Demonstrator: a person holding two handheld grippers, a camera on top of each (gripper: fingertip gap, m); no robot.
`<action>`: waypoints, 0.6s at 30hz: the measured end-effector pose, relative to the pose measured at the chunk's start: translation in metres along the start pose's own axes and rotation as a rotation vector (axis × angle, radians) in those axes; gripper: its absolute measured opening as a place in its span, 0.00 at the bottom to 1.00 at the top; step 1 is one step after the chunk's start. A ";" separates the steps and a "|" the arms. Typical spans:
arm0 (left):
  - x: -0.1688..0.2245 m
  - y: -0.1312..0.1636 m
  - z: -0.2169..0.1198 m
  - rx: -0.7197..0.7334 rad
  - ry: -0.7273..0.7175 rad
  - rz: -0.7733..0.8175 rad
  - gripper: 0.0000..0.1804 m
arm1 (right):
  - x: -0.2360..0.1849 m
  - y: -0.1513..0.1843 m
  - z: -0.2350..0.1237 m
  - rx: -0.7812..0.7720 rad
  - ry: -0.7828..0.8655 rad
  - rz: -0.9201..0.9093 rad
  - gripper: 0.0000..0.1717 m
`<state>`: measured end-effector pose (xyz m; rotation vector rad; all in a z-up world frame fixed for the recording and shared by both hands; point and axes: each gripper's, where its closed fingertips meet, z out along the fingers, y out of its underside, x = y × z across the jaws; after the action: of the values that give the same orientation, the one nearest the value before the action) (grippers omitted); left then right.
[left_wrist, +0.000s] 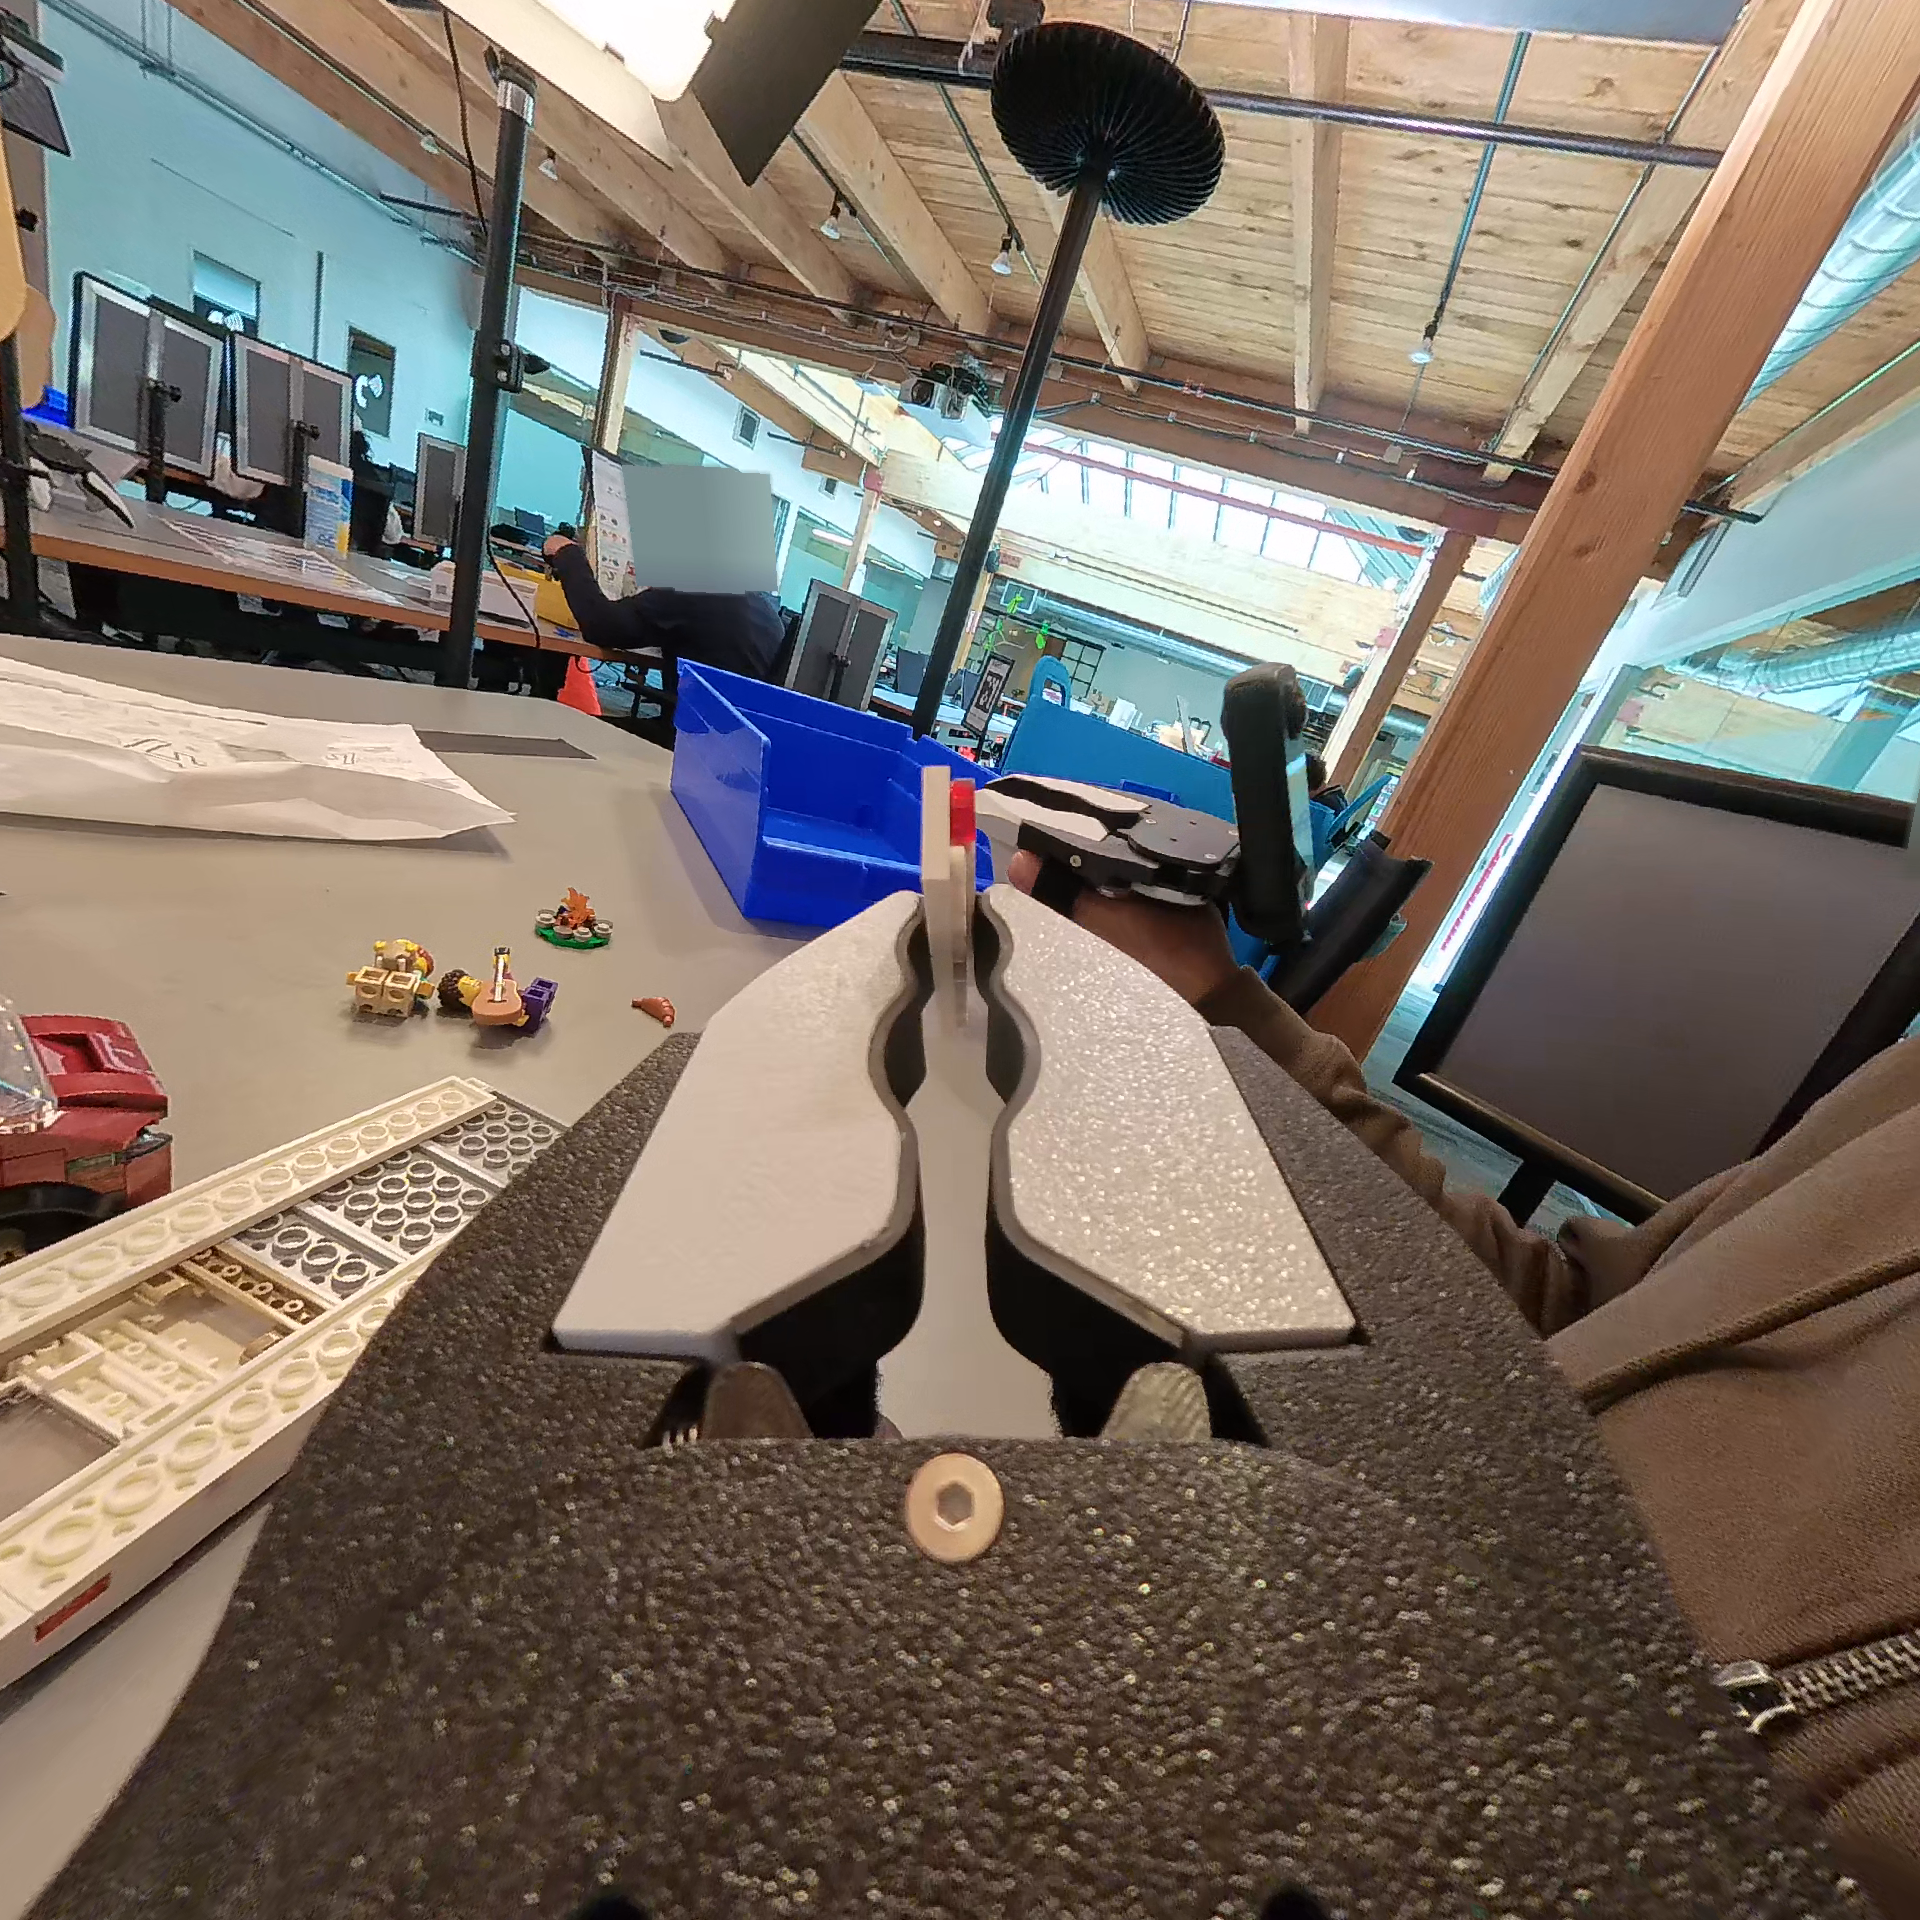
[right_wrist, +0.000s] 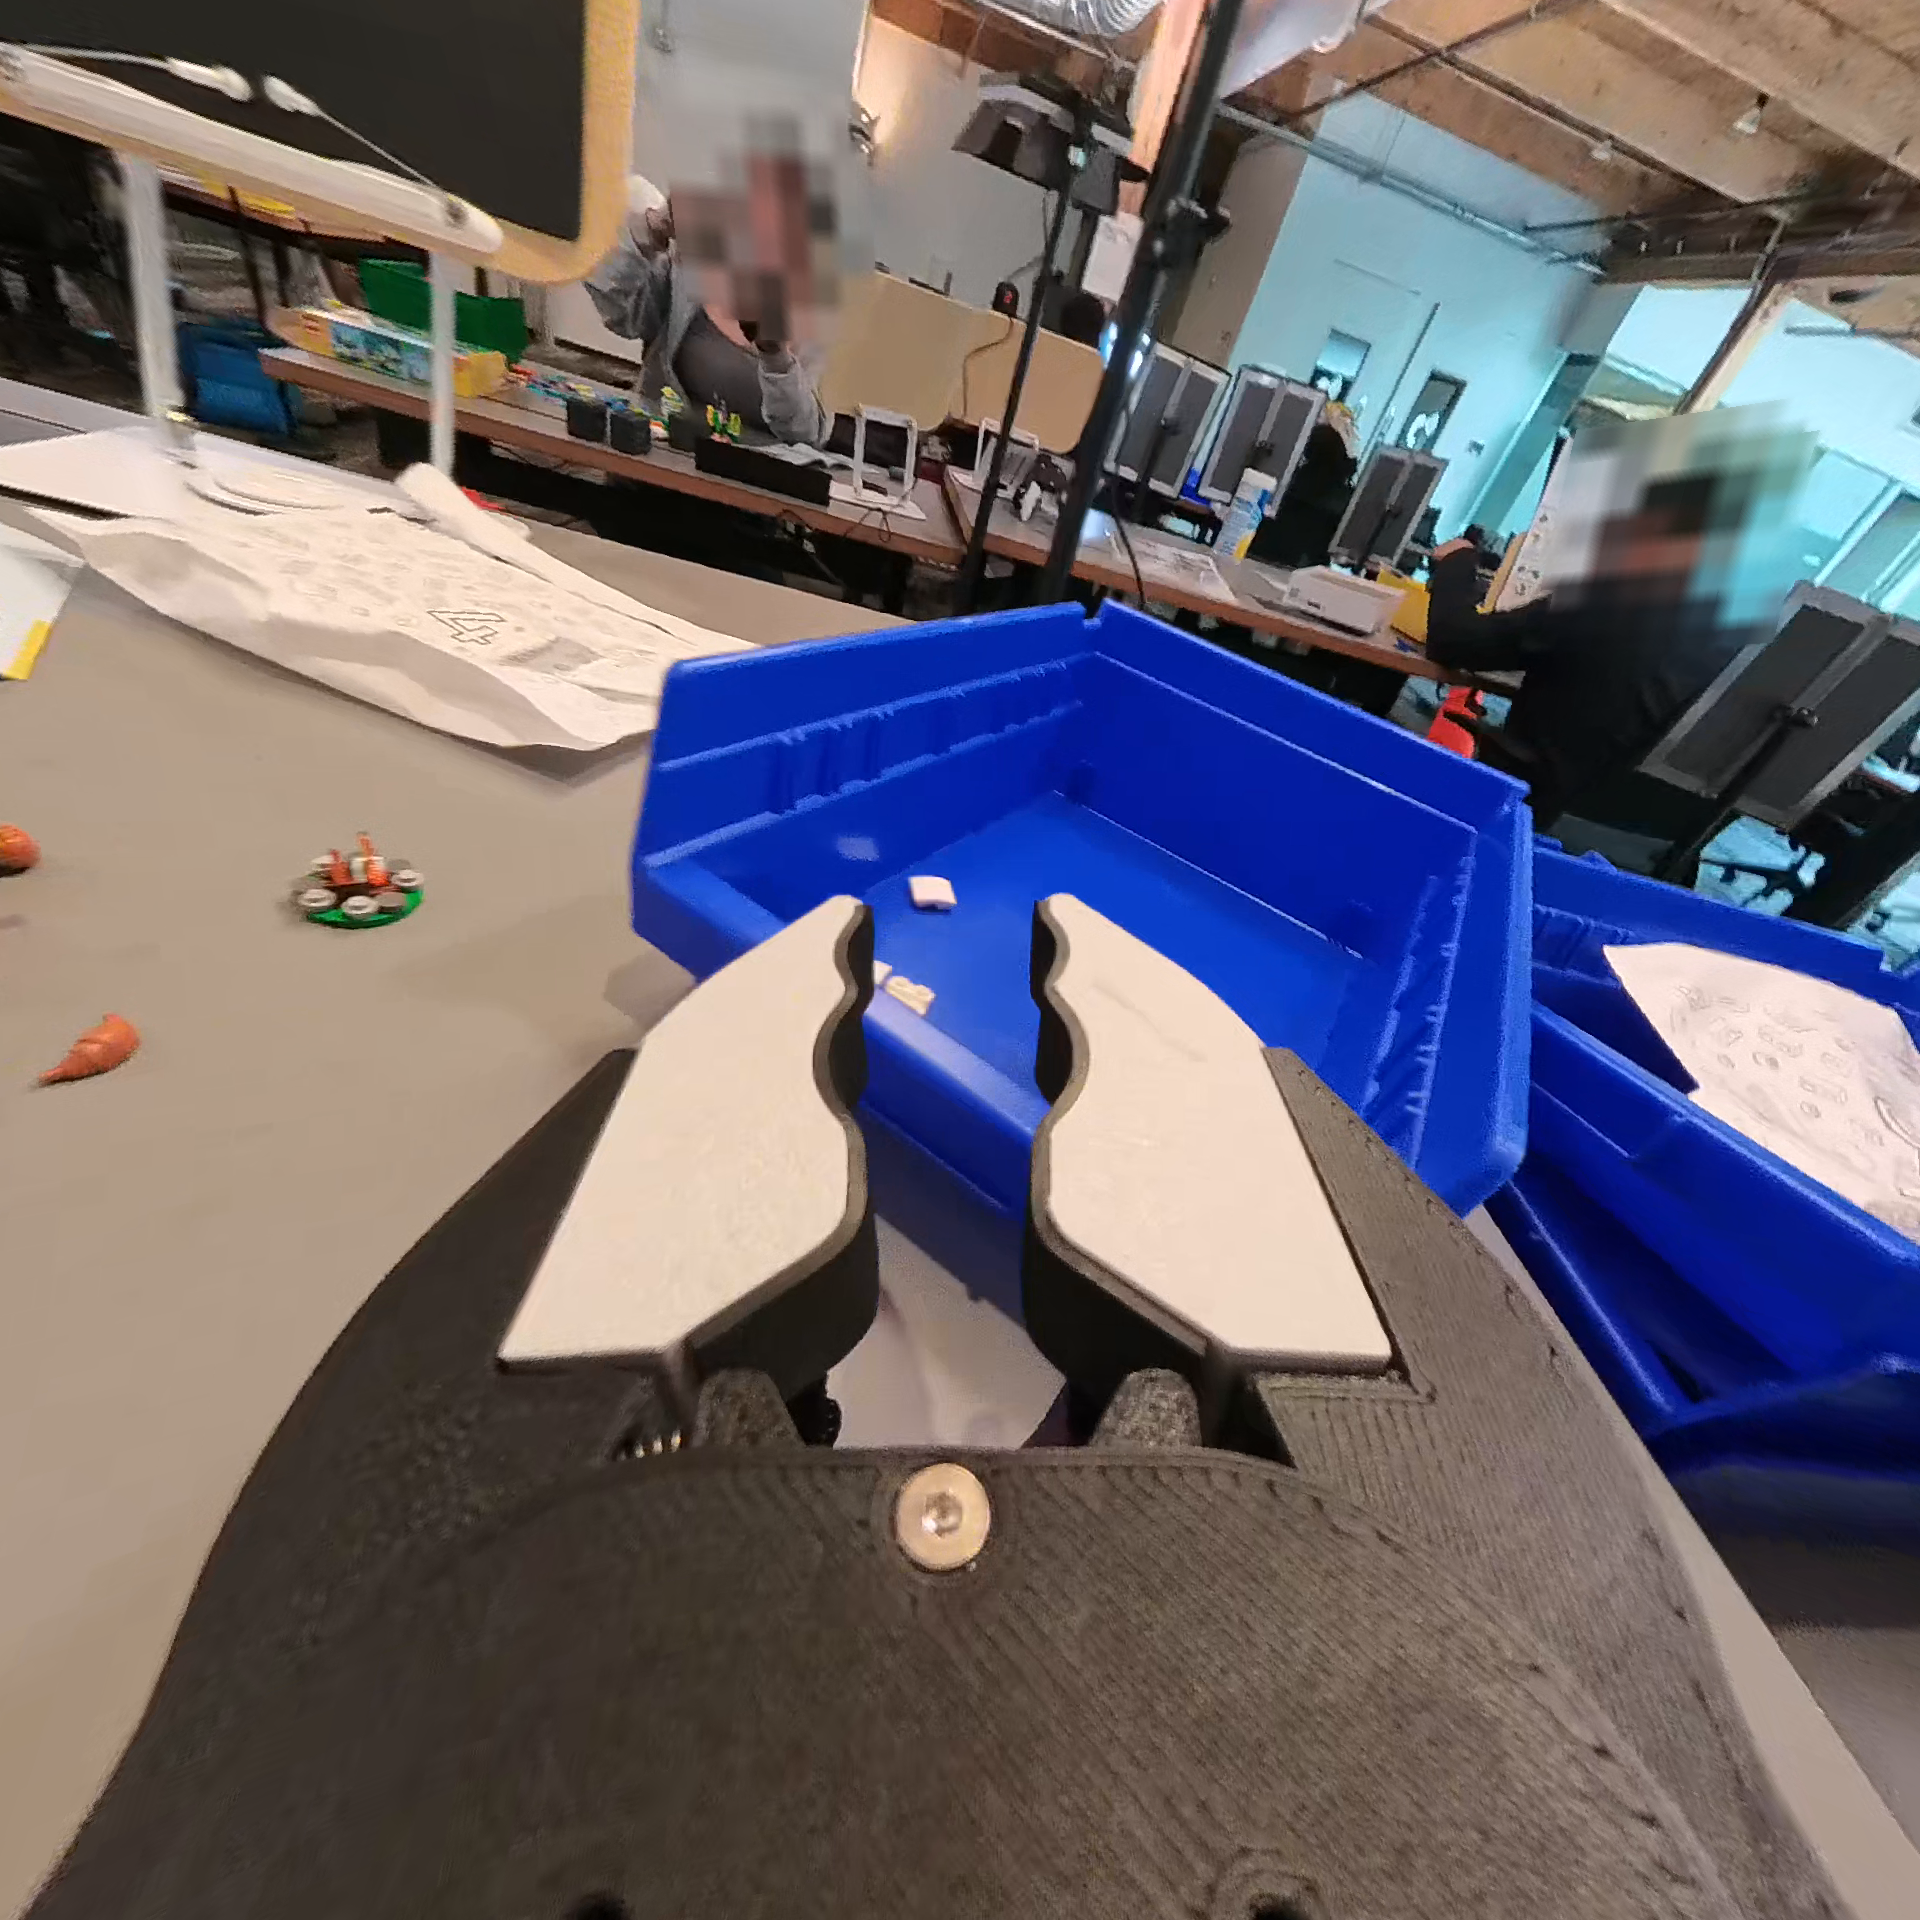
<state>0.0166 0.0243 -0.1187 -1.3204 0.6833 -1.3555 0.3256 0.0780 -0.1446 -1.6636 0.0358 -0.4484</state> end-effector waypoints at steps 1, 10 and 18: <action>0.000 0.000 0.000 -0.001 0.000 0.000 0.04 | -0.008 -0.004 -0.004 0.022 -0.020 -0.015 0.17; -0.005 0.010 0.006 -0.076 -0.036 -0.038 0.04 | -0.176 -0.054 -0.067 0.260 -0.501 -0.090 0.16; -0.021 0.015 0.004 -0.101 -0.092 -0.136 0.04 | -0.246 -0.066 -0.123 0.395 -0.875 -0.128 0.14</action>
<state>0.0204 0.0410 -0.1382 -1.5235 0.6155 -1.3733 0.0458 0.0406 -0.1377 -1.3512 -0.7593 0.2004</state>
